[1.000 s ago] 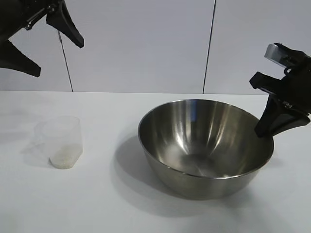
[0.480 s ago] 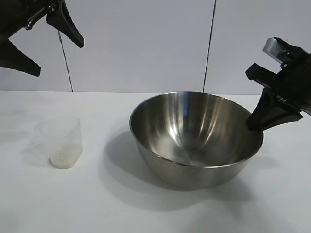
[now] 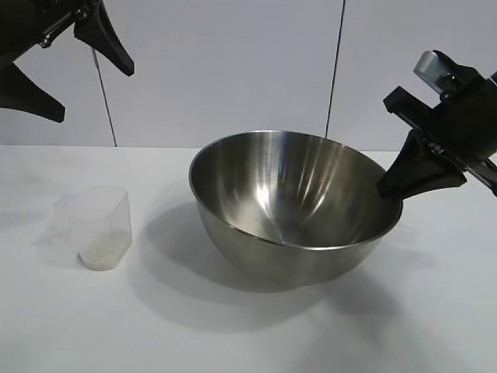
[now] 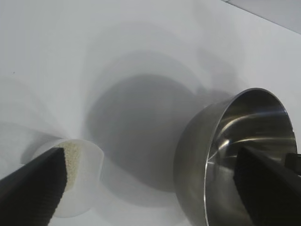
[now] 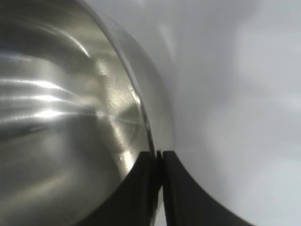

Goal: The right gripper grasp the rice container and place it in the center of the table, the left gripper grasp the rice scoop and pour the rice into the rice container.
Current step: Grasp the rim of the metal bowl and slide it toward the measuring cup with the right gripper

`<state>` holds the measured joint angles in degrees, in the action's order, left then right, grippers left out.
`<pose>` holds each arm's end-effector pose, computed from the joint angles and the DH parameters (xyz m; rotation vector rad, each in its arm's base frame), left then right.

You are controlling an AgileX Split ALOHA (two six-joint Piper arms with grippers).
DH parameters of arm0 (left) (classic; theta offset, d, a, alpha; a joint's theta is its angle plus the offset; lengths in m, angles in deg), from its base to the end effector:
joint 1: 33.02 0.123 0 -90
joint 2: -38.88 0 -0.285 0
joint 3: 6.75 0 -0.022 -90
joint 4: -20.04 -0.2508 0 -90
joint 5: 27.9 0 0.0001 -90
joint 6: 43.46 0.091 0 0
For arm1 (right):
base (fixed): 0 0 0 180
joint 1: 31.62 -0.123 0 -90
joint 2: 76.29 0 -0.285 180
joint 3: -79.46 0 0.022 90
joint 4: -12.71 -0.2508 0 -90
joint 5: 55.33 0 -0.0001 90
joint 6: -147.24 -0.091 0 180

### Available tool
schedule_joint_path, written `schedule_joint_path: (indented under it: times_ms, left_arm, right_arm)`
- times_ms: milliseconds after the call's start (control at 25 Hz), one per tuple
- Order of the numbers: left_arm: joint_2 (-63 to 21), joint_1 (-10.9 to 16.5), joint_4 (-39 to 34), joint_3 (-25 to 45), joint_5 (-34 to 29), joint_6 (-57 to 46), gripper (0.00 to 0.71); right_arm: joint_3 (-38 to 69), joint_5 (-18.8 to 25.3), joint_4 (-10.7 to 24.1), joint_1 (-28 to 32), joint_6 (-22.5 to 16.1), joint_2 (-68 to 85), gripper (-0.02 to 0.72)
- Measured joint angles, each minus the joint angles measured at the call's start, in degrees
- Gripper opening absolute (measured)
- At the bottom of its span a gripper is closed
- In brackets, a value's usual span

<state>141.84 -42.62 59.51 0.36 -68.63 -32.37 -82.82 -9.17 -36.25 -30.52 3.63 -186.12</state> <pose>0.3447 -0.0966 0.2686 -0.0695 2.5457 -0.7512 0.3334 0.0432 0.1831 -0.0517 2.7259 0.8094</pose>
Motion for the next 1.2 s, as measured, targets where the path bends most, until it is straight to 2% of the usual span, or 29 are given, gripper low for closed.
schedule_joint_path:
  times_ms: [240,760,1040,1200]
  left_arm:
    - [0.0,0.0,0.0,0.0,0.0,0.0,0.694]
    - [0.0,0.0,0.0,0.0,0.0,0.0,0.694]
    - [0.0,0.0,0.0,0.0,0.0,0.0,0.694]
    - [0.0,0.0,0.0,0.0,0.0,0.0,0.694]
  right_arm:
    - [0.04,-3.32,-0.95,-5.54,-0.22,0.0,0.02]
    - [0.11,-5.52,-1.41,-6.63,-3.19,-0.75,0.021]
    - [0.11,-8.58,-1.41,-12.11,-3.31,-3.39,0.022]
    - [0.11,-9.56,-1.55,-12.66,-3.37,-3.39,0.022]
